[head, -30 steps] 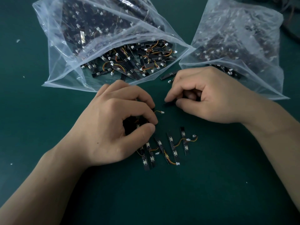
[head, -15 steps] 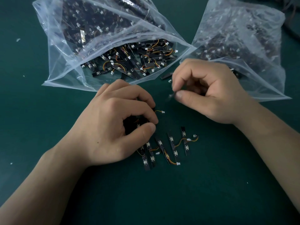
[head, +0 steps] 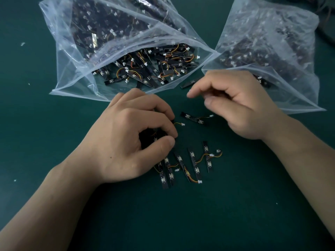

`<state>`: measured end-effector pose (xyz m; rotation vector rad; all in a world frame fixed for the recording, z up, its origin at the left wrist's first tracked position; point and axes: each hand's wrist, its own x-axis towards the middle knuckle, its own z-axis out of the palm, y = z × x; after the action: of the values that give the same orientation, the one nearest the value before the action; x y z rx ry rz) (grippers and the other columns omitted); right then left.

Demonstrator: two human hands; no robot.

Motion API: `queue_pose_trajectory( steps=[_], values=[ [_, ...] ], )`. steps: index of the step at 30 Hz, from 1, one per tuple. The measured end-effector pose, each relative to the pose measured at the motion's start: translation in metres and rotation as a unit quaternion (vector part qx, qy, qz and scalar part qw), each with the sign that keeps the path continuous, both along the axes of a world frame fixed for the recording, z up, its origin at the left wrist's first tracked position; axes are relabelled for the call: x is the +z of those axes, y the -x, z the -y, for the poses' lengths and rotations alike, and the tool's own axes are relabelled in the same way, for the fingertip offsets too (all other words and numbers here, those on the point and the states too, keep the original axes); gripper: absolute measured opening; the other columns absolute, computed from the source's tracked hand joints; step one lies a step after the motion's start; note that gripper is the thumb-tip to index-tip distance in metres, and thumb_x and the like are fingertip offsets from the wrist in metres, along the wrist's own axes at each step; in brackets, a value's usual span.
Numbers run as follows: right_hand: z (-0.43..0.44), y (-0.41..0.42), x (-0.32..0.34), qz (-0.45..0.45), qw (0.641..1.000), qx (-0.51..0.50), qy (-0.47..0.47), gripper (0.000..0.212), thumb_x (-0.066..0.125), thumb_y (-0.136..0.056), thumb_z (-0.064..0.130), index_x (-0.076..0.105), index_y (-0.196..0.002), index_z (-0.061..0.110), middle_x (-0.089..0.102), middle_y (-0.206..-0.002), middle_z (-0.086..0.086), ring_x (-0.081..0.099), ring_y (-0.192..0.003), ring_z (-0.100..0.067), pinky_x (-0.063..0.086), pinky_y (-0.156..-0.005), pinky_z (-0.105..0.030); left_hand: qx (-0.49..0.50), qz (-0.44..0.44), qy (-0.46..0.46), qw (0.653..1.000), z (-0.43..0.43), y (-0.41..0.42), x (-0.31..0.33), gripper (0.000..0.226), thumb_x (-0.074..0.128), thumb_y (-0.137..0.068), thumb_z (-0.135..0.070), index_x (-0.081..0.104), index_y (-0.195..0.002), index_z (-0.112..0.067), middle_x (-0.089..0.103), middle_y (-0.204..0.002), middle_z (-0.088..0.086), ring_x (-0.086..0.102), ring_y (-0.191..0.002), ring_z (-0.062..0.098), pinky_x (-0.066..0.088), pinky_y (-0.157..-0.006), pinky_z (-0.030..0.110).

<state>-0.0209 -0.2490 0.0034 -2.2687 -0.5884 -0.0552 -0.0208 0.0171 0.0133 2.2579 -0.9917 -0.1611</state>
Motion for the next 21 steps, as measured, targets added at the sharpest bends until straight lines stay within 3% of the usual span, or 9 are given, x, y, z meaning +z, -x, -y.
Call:
queue_pose_trajectory(
  steps=[3,6,10,15,21],
  values=[
    [-0.0047,-0.0011,-0.0018,0.007,0.996,0.029,0.083,0.036,0.063,-0.085,0.005,0.078,-0.113,0.020,0.058,-0.085,0.010,0.057,-0.075,-0.009,0.046,-0.067,-0.036,0.000,0.002,0.000,1.000,0.0010,0.0004,-0.0004,0.025,0.059,-0.090,-0.043,0.081,-0.091,-0.030,0.067,-0.113,-0.014,0.059,-0.107,0.024,0.042,-0.097,0.055],
    [-0.0044,-0.0013,0.0001,0.008,0.994,0.037,0.101,0.036,0.064,-0.083,0.010,0.080,-0.111,0.025,0.060,-0.088,0.011,0.063,-0.079,-0.016,0.051,-0.068,-0.045,0.000,0.004,0.002,1.000,0.0006,0.0000,-0.0002,0.026,0.059,-0.090,-0.043,0.081,-0.092,-0.029,0.067,-0.112,-0.014,0.059,-0.106,0.024,0.042,-0.097,0.055],
    [-0.0036,-0.0013,0.0014,-0.005,0.994,0.054,0.099,0.045,0.064,-0.083,0.007,0.076,-0.121,0.027,0.060,-0.090,0.009,0.059,-0.081,-0.014,0.050,-0.068,-0.045,-0.005,0.009,0.001,1.000,0.0004,-0.0003,-0.0013,0.028,0.059,-0.091,-0.043,0.083,-0.098,-0.029,0.068,-0.113,-0.011,0.059,-0.107,0.025,0.043,-0.097,0.055],
    [-0.0029,-0.0012,0.0030,-0.024,0.993,0.050,0.101,0.036,0.064,-0.079,0.012,0.080,-0.107,0.027,0.062,-0.090,0.009,0.062,-0.082,-0.016,0.051,-0.068,-0.046,-0.001,0.005,0.000,1.000,0.0002,-0.0003,-0.0012,0.031,0.058,-0.090,-0.044,0.083,-0.100,-0.029,0.068,-0.114,-0.011,0.059,-0.109,0.024,0.043,-0.097,0.055],
    [-0.0045,-0.0003,0.0054,-0.025,0.992,0.044,0.118,0.030,0.062,-0.076,0.017,0.073,-0.102,0.025,0.059,-0.091,0.014,0.061,-0.085,-0.012,0.047,-0.068,-0.034,-0.003,0.011,-0.001,1.000,0.0008,-0.0005,-0.0026,0.031,0.058,-0.091,-0.044,0.083,-0.102,-0.029,0.069,-0.115,-0.011,0.059,-0.109,0.024,0.043,-0.098,0.055]
  ],
)
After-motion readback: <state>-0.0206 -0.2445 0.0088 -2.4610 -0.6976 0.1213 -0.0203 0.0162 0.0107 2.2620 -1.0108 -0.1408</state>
